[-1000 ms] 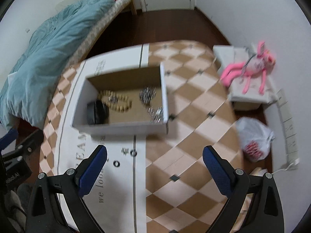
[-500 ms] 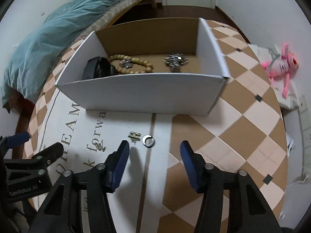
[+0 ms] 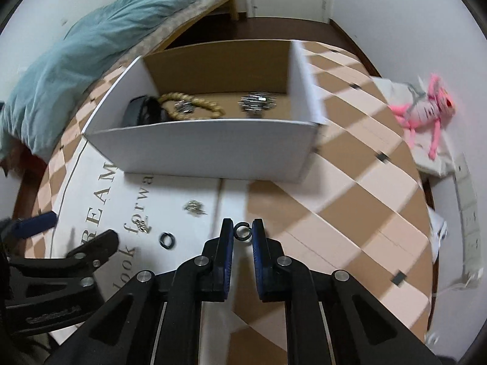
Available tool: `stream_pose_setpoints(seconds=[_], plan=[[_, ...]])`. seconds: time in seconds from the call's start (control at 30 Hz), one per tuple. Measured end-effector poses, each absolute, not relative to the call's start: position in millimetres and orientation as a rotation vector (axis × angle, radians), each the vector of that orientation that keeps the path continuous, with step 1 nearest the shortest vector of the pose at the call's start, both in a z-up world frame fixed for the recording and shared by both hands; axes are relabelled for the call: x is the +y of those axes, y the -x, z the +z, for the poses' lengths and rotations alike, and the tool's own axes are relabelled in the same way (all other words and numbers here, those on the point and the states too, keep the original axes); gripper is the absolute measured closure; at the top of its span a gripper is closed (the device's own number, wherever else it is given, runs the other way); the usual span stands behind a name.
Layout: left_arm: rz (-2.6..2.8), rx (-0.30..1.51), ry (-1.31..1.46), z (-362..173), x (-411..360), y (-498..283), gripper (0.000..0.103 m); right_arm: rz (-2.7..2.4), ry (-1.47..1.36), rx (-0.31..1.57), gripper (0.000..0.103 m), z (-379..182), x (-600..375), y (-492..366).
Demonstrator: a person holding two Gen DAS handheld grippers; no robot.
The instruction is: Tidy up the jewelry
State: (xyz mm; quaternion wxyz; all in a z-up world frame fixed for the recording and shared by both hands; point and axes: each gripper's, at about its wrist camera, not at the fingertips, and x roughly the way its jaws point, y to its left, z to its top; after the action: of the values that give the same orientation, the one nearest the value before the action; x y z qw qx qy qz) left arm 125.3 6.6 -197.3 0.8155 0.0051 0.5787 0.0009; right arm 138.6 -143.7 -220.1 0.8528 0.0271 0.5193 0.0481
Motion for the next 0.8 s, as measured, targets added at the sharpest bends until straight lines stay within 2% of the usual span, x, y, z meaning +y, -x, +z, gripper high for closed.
stream_pose_setpoints(seconds=[0.07,0.13,0.2,0.27,0.33,0.4,0.47,0.5,0.57,0.8], plan=[[-0.030,1.223,-0.013,-197.3,-3.8,-125.0,0.004,0.081,-0.079,1.090,0.090,-217.1,-155.6,-133.5],[-0.060,1.211,-0.032,-198.0,-14.6,-125.5,0.019,0.065,-0.092,1.090,0.090,-215.4,-163.6,-130.1],[-0.081,1.218,-0.041,-200.3,-20.8,-127.3,0.039,0.052,-0.105,1.093,0.090,-214.6,-169.8,-128.2],[-0.096,1.222,-0.036,-202.5,-24.4,-128.8,0.050,0.041,-0.113,1.094,0.090,-213.7,-175.3,-126.3],[-0.111,1.206,-0.034,-201.9,-27.0,-130.7,0.057,0.034,-0.116,1.093,0.090,-213.0,-178.2,-124.9],[-0.119,1.206,-0.044,-202.3,-30.4,-132.8,0.075,0.030,-0.120,1.094,0.090,-212.2,-180.9,-123.8],[-0.133,1.203,-0.053,-203.1,-32.0,-135.9,0.083,0.023,-0.118,1.091,0.090,-211.5,-182.2,-123.1],[-0.143,1.203,-0.056,-203.4,-33.1,-137.0,0.090,0.020,-0.120,1.091,0.090,-211.3,-182.7,-122.7],[-0.156,1.201,-0.047,-202.8,-32.7,-138.6,0.096,0.016,-0.130,1.092,0.090,-210.9,-184.5,-123.0],[-0.176,1.180,-0.029,-195.8,-31.4,-136.1,0.097,0.030,-0.134,1.073,0.090,-198.6,-183.2,-122.2]])
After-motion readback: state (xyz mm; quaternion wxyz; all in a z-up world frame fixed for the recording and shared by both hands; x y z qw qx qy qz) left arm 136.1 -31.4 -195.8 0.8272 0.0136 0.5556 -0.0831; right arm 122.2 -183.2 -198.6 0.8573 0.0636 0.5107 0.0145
